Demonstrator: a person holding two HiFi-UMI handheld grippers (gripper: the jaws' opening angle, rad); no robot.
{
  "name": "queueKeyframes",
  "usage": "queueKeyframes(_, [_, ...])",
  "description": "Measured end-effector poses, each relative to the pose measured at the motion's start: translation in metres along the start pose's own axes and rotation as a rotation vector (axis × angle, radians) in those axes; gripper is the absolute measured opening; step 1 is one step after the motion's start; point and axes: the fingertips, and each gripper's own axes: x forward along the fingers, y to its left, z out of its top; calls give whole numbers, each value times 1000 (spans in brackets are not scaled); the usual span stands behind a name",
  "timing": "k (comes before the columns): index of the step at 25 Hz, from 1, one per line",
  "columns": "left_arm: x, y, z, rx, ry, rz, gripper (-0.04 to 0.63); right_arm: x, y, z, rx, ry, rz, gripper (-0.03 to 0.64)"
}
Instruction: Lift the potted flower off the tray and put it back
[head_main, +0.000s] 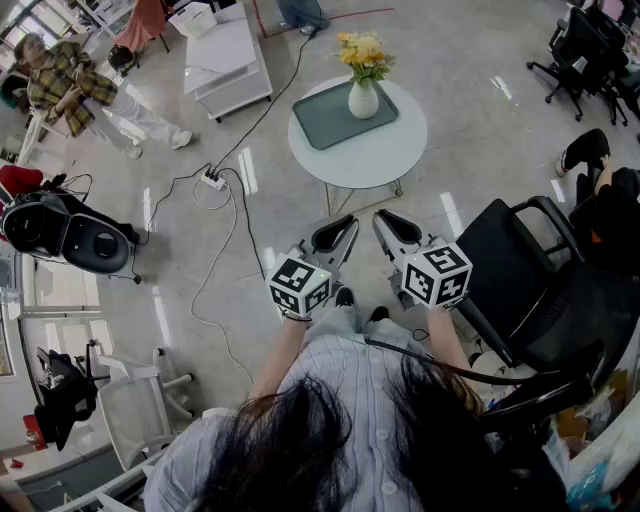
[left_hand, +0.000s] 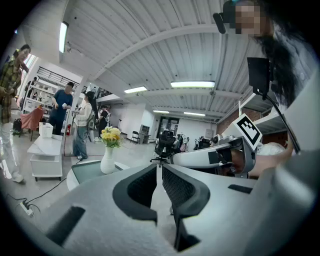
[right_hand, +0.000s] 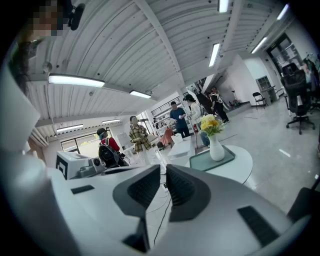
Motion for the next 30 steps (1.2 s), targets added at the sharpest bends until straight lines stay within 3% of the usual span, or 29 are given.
queueKeyframes(30, [-8,79,-8,55,68,-103,20,79,9,-1,8,2,-98,60])
